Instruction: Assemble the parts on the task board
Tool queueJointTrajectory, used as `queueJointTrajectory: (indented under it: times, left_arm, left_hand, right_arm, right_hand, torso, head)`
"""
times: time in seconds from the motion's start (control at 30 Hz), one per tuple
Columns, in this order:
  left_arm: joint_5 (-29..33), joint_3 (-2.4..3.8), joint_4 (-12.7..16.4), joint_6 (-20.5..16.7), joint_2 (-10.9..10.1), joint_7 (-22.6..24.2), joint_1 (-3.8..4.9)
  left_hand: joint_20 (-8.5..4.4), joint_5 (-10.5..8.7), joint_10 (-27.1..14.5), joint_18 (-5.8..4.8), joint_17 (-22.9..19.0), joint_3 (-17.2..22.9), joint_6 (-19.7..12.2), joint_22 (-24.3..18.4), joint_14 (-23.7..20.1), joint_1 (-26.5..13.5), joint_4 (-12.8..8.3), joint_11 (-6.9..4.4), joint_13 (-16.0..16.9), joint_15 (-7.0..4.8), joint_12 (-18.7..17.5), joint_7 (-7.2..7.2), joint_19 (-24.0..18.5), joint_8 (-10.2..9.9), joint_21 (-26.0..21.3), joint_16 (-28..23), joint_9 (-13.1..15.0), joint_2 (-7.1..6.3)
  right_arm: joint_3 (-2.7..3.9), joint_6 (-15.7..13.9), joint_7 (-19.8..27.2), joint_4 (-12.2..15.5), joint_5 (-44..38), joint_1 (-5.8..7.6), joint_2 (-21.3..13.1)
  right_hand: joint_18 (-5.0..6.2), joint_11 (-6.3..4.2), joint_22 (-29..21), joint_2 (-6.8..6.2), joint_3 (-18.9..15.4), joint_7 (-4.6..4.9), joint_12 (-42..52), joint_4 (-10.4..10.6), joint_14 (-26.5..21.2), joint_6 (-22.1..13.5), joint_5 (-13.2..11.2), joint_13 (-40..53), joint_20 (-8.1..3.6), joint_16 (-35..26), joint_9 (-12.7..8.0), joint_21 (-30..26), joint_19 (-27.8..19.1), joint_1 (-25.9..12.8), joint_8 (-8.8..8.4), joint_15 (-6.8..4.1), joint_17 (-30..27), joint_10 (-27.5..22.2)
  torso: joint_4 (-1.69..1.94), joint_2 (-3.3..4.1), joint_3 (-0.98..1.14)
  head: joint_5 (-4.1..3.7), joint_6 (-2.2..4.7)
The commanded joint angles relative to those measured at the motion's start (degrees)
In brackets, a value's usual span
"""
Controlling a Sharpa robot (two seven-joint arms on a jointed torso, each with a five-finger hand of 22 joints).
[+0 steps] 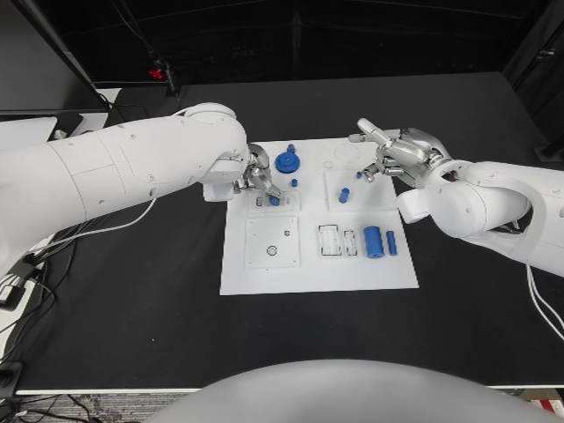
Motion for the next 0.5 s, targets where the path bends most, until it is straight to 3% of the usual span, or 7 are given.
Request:
queueJointTrajectory:
  times: [0.03, 0.5]
  left_arm:
    - [-0.2, -0.29, 0.0, 0.5, 0.0, -1.6, -0.45]
    - [-0.2, -0.29, -0.3, -1.6, -0.1, -0.9, -0.45]
  left_hand:
    - [0.21, -0.26, 6.2, -0.38, 15.1, -0.1, -0.4, 15.1, 6.0, 0.5, -0.2, -0.2, 15.1, -0.39, 0.2, 0.04, 6.0, -0.2, 0.2, 0.0, 0.0, -0.41]
    - [0.13, 0.05, 6.2, -0.38, 15.1, 0.6, -0.4, 15.1, 6.0, 2.6, -0.4, -0.38, 15.1, -0.56, 0.2, -0.12, 6.0, -0.2, 0.2, 0.0, 0.4, -0.36]
  right_arm:
    - [0.03, 0.6, 0.4, 0.1, 0.1, 0.07, 0.0]
    - [0.03, 0.5, 0.3, 0.0, 0.1, 0.07, 0.0]
  right_hand:
    - [0.37, -0.08, -0.1, 0.56, -0.3, -0.07, -0.2, 0.0, -0.3, -0.5, 0.2, 6.0, -0.18, -0.3, -0.1, -0.2, -0.4, 0.2, 0.27, 0.01, 4.6, -0.5]
    - [0.37, -0.08, -0.1, 0.56, -0.3, -0.07, -0.2, 0.0, -0.3, -0.5, 0.2, 6.0, -0.18, -0.3, -0.1, -0.2, -0.4, 0.2, 0.27, 0.01, 4.6, -0.5]
  torso:
    - [0.03, 0.0, 0.01]
    - [-0.02, 0.0, 0.01]
  head:
    - [0.04, 0.0]
    - [0.09, 0.17]
